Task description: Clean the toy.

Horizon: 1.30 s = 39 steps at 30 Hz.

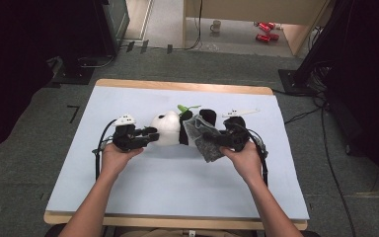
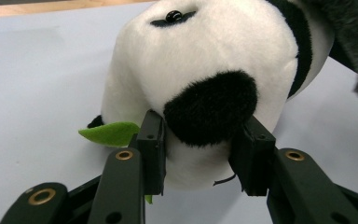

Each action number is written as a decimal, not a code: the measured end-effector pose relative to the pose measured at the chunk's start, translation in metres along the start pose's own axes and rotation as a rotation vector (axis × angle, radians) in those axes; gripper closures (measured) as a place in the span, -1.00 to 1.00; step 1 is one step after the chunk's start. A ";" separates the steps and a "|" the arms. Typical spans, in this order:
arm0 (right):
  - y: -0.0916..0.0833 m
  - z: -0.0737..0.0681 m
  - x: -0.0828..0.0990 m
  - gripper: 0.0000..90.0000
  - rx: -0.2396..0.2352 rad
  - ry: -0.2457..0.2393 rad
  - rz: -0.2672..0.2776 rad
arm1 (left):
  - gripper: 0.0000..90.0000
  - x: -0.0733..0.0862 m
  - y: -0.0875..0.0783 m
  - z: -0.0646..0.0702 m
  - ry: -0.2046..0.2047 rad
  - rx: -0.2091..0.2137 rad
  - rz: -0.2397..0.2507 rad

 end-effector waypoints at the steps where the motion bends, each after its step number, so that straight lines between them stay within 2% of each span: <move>1: 0.002 0.003 0.000 0.75 -0.003 0.006 0.006 | 0.29 -0.001 0.000 0.000 0.009 -0.003 0.008; 4: 0.005 0.008 -0.002 0.75 -0.006 0.014 0.024 | 0.07 -0.003 0.000 0.000 0.015 -0.007 0.032; 6: 0.006 0.011 -0.005 0.75 0.004 0.000 0.037 | -0.08 -0.005 -0.002 -0.002 0.012 -0.013 0.045; 9: 0.007 0.013 -0.009 0.75 0.012 0.001 0.055 | -0.19 -0.002 -0.003 -0.003 0.041 -0.029 0.029; 10: 0.008 0.014 -0.011 0.75 0.016 -0.005 0.059 | -0.20 0.000 -0.002 -0.004 0.049 -0.033 0.016; 14: 0.009 0.017 -0.018 0.75 0.021 -0.003 0.066 | -0.25 0.006 0.001 -0.007 0.031 -0.039 -0.005; 20: 0.011 0.024 -0.029 0.74 0.008 0.002 0.079 | -0.32 0.005 0.005 -0.009 0.000 -0.026 0.017; 23: 0.012 0.028 -0.034 0.74 0.003 0.010 0.085 | -0.33 0.001 0.008 -0.013 -0.017 -0.026 0.044; 24: 0.012 0.030 -0.035 0.74 0.002 0.011 0.088 | -0.34 -0.001 0.010 -0.014 -0.011 -0.024 0.043; 27: 0.013 0.032 -0.039 0.74 0.004 0.011 0.092 | -0.36 -0.006 0.013 -0.016 0.081 -0.050 0.053; 28: 0.014 0.032 -0.039 0.74 0.007 0.012 0.093 | -0.38 -0.007 0.015 -0.017 0.087 -0.047 0.053; 30: 0.015 0.034 -0.041 0.74 0.007 0.011 0.097 | -0.44 -0.008 0.020 -0.019 0.083 -0.036 0.044; 36: 0.017 0.036 -0.044 0.74 0.009 0.012 0.107 | -0.59 -0.011 0.032 -0.023 0.066 -0.038 0.053; 39: 0.017 0.037 -0.044 0.73 0.005 0.011 0.111 | -0.60 -0.012 0.035 -0.023 0.080 -0.047 0.070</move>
Point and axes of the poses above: each handheld gripper's, and its own axes: y roughly forward along the jaws, x roughly out of its underside, z roughly to its right, the point moved 10 cm from there along y, roughly forward along the jaws, and after that the axes turned 5 degrees about -z, right-handed, at the moved point
